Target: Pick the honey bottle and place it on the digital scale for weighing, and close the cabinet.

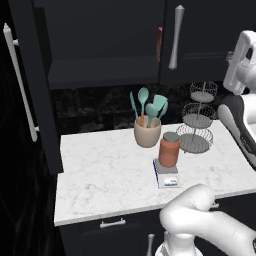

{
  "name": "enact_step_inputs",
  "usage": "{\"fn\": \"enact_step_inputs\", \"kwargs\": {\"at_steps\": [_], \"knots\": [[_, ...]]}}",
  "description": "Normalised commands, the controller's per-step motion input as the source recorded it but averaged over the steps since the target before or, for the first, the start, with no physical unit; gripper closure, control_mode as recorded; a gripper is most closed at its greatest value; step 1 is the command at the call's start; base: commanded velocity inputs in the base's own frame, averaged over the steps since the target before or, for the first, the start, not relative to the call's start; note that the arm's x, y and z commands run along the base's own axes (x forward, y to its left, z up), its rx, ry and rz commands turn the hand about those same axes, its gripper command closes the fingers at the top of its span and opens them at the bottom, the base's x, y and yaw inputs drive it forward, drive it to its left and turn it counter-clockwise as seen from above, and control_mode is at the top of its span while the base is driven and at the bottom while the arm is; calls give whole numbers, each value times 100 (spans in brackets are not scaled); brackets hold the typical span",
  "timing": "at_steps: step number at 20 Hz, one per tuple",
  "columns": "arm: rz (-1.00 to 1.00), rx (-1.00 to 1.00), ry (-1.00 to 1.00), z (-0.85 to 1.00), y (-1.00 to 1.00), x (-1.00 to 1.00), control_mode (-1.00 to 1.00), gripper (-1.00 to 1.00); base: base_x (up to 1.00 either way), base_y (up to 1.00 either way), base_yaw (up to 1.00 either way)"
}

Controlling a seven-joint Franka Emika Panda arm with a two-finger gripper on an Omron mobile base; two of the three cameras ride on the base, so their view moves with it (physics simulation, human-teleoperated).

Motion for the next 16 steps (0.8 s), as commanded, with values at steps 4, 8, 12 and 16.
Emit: {"fn": "enact_step_inputs", "kwargs": {"at_steps": [4, 8, 12, 16], "knots": [[25, 0, 9, -100, 0, -39, -100, 100, 0, 0, 0], [24, 0, -10, -100, 0, -93, -100, 100, 0, 0, 0], [20, 0, -15, -82, 27, -100, -100, 100, 0, 0, 0], [14, 0, -23, -49, 73, -100, -100, 100, 0, 0, 0]]}}
